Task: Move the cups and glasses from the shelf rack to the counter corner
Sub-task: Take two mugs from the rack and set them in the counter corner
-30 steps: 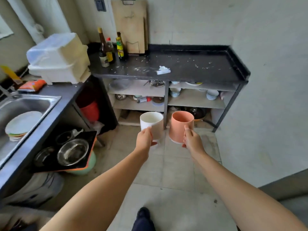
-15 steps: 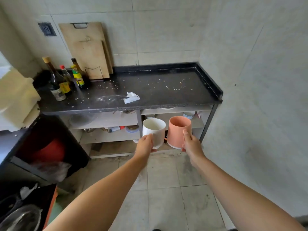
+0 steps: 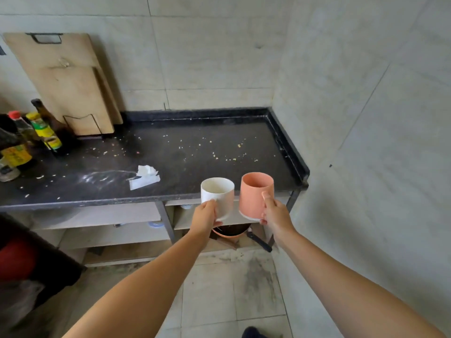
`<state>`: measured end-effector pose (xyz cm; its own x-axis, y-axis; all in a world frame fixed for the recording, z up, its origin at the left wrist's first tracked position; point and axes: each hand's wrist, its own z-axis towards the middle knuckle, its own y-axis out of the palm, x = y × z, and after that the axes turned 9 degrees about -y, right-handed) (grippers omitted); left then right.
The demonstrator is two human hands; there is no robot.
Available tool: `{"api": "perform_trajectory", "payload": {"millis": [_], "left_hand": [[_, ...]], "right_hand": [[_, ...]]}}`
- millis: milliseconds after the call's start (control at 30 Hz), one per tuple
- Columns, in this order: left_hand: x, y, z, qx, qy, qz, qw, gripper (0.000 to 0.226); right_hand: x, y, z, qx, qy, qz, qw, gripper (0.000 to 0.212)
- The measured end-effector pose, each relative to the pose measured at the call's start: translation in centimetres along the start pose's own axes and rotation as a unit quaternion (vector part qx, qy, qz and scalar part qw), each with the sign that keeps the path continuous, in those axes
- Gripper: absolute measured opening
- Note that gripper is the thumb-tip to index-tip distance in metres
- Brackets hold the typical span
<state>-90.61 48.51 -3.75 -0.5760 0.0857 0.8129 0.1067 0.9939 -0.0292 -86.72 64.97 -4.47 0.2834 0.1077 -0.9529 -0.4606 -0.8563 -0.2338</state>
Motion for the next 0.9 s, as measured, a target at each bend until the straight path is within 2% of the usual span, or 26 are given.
{"api": "perform_trajectory", "payload": {"millis": [67, 167, 300, 400, 467, 767, 900], "left_hand": [[1.9, 2.3, 2.5, 0.010, -0.004, -0.005, 1.000, 0.023], [4.2, 5.0, 5.7, 0.014, -0.002, -0.004, 1.000, 0.028], [7.2, 7.7, 10.2, 0.015, -0.003, 0.017, 1.000, 0.032], [9.1, 9.0, 14.4, 0.018, -0.013, 0.026, 0.999, 0.043], [10.6, 9.9, 17.5, 0.019, -0.019, 0.028, 0.999, 0.039], [19.6, 13.9, 32.5, -0.024, -0.044, 0.034, 0.998, 0.045], [22.3, 16.1, 37.4, -0.041, -0.060, 0.019, 0.997, 0.034]], "right_hand": [[-0.5, -1.3, 4.0, -0.009, -0.006, -0.014, 1.000, 0.039], [-1.1, -2.5, 9.1, -0.015, -0.002, -0.005, 1.000, 0.037], [-1.4, -2.7, 15.3, -0.013, 0.009, 0.001, 1.000, 0.042], [-1.7, -2.2, 19.6, -0.012, 0.018, 0.010, 1.000, 0.049], [-1.9, -1.7, 22.8, -0.008, 0.023, 0.019, 1.000, 0.054], [-4.1, 1.0, 38.9, 0.034, 0.074, 0.008, 0.997, 0.060], [-4.2, 2.1, 44.7, 0.047, 0.101, 0.017, 0.994, 0.062]]}}
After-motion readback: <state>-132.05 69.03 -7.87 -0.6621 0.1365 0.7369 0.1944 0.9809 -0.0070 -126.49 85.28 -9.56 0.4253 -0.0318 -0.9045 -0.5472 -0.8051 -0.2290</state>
